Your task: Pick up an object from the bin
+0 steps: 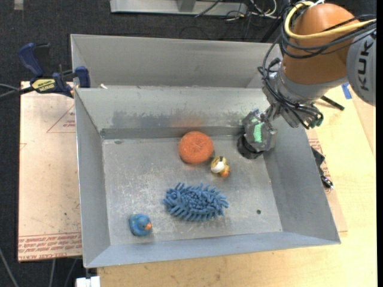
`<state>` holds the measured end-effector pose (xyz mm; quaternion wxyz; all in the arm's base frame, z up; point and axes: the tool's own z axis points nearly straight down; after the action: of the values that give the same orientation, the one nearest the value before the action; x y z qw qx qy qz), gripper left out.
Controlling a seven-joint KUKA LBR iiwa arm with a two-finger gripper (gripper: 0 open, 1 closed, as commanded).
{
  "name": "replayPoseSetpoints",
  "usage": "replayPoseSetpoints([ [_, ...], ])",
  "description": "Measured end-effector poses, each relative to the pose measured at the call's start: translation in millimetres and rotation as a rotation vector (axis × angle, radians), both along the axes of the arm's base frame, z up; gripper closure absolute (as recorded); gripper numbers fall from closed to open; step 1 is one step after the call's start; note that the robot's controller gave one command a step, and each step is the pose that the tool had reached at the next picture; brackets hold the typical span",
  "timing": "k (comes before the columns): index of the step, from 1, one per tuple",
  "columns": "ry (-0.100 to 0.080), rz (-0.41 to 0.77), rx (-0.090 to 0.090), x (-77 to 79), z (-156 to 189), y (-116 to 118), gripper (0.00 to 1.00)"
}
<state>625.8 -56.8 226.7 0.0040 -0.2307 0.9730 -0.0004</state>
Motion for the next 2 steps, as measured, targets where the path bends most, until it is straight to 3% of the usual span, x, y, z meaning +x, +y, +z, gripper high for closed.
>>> replayPoseSetpoints([
  [1,0.001,0.0,0.0,-0.3,0,0,1.0],
  [2,-0.007,-0.09,-0.001,-5.8,-17,16,1.0],
])
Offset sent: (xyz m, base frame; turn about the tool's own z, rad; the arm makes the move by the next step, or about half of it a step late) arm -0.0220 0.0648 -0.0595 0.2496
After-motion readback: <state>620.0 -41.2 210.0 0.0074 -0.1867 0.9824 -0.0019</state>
